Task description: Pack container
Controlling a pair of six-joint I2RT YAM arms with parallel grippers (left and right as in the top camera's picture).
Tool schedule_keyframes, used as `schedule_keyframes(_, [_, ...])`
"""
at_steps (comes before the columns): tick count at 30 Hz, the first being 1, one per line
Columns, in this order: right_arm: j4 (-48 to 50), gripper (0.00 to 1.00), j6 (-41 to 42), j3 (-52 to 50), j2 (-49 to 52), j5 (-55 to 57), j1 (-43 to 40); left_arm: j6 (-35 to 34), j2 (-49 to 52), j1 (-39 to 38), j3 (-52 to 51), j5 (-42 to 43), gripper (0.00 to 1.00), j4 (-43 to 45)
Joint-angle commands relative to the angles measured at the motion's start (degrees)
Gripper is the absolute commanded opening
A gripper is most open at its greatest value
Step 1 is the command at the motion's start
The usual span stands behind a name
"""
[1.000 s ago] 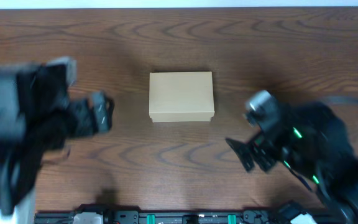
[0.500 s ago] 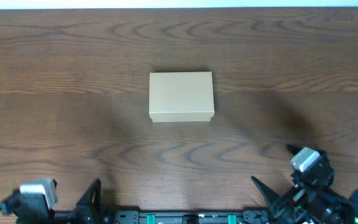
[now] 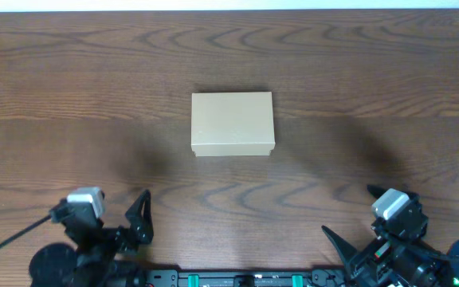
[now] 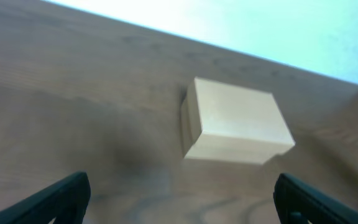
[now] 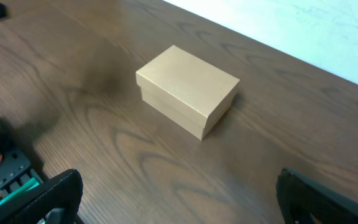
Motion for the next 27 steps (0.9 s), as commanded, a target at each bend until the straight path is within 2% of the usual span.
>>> schedule_keyframes(1, [-0.02, 0.99, 0.74, -0.15, 0.13, -0.28, -0.52, -1.6, -0.35, 0.09, -5.29, 0.55, 0.95, 4.61])
schedule_keyframes(2, [-0.02, 0.99, 0.74, -0.15, 0.13, -0.28, -0.52, -1.7, -0.33, 0.09, -6.62, -2.58, 0.95, 5.7])
schedule_keyframes(5, [-0.02, 0.99, 0.74, -0.15, 0.13, -0.28, -0.52, -2.97, -0.33, 0.09, -8.87, -4.37, 0.95, 7.98])
schedule_keyframes(13, [-0.02, 0.99, 0.74, -0.15, 0.13, -0.28, -0.52, 4.94, -0.28, 0.09, -11.41, -16.37, 0.95, 8.44])
schedule_keyframes(18, [-0.02, 0.99, 0.74, -0.15, 0.13, -0.28, -0.52, 10.82, -0.28, 0.09, -15.02, -17.18, 0.95, 8.76])
schedule_keyframes(27, [-0.02, 0.99, 0.72, -0.15, 0.13, -0.28, -0.52, 16.2, -2.82, 2.75, -22.32, -16.48, 0.95, 9.53])
